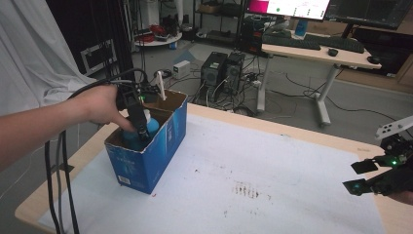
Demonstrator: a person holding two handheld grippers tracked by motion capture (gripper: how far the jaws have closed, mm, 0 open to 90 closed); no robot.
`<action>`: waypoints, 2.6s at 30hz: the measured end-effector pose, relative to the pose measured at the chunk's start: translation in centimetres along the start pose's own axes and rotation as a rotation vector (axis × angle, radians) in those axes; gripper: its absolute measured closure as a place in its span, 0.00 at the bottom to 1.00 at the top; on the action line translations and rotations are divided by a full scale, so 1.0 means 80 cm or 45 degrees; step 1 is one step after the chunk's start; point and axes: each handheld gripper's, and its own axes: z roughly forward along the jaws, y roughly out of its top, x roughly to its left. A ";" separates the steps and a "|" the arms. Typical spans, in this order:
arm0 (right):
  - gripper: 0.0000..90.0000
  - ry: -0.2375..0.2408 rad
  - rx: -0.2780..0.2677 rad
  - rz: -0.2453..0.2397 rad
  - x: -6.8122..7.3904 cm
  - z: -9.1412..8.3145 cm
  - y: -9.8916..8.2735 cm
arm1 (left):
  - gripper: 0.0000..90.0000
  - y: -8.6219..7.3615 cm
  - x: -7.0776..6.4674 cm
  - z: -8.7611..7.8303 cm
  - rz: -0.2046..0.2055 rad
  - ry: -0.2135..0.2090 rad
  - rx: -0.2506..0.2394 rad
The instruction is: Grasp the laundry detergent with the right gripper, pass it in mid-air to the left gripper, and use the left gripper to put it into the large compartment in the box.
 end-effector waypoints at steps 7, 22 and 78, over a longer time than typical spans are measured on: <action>0.23 0.004 -0.003 0.001 0.000 0.000 0.000 | 0.42 0.000 0.001 0.006 0.001 -0.002 -0.001; 0.23 0.010 0.001 -0.008 0.002 0.004 -0.001 | 0.42 0.000 0.002 0.008 0.001 -0.005 -0.005; 0.23 0.028 -0.027 0.008 0.007 0.000 -0.006 | 0.24 0.008 -0.007 -0.056 0.175 0.101 -0.030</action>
